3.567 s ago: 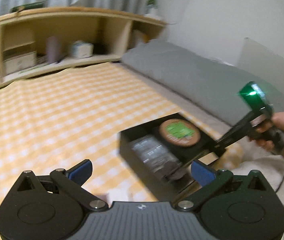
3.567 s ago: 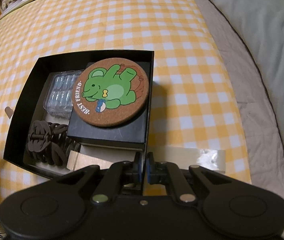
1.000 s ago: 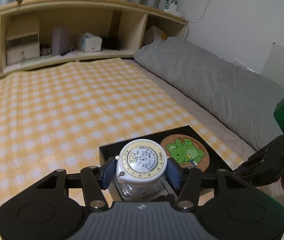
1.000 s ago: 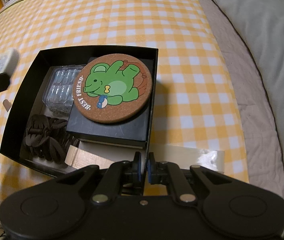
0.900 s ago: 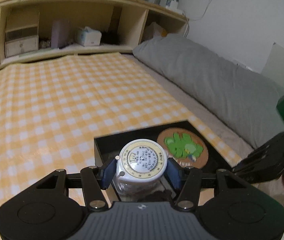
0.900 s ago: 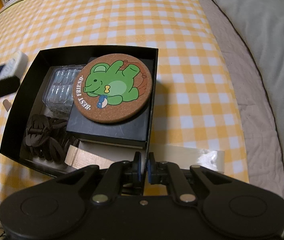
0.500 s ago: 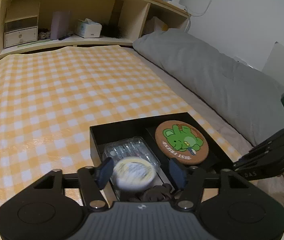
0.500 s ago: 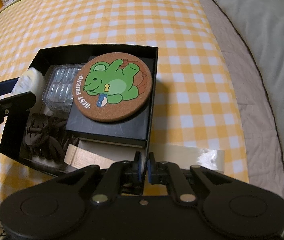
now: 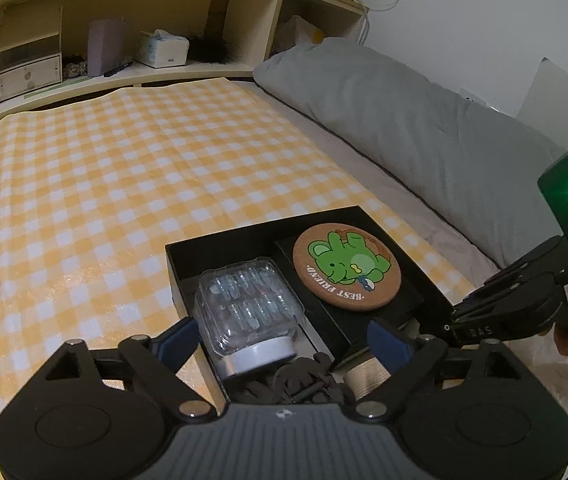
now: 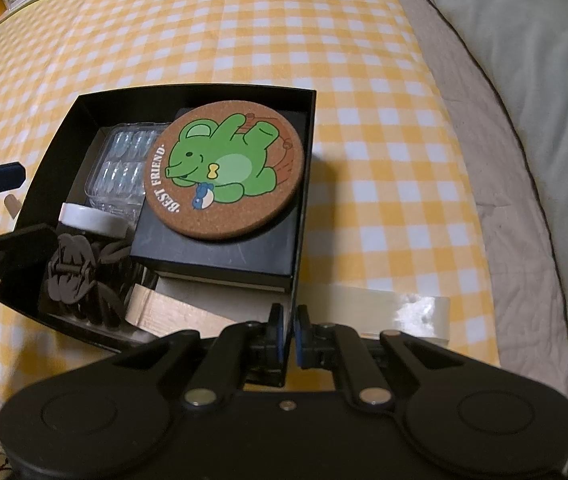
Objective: Organize rigid objects
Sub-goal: 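Lower the tape measure into the tray beside the clear case and release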
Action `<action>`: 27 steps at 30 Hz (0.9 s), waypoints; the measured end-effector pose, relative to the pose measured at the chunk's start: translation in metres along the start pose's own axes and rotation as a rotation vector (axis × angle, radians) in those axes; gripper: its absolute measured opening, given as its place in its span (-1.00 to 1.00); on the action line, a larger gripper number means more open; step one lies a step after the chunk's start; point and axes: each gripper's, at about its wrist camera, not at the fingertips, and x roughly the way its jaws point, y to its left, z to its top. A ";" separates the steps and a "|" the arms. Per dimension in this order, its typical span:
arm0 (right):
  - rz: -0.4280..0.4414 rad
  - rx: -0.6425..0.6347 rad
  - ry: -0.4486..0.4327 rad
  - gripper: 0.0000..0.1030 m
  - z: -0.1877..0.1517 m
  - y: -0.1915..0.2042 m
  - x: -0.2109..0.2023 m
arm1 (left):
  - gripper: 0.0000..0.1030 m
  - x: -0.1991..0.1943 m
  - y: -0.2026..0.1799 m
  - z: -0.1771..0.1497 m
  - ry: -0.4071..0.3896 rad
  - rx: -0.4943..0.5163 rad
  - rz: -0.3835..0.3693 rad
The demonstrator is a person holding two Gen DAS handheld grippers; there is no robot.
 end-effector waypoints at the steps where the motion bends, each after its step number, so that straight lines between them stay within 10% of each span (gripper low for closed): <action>1: 0.000 -0.001 0.000 -0.86 0.000 0.000 0.000 | 0.83 -0.001 -0.001 0.000 0.000 0.002 0.001; 27: -0.001 -0.001 0.001 -0.88 0.000 0.000 0.000 | 1.00 -0.037 0.044 0.022 -0.058 -0.049 0.141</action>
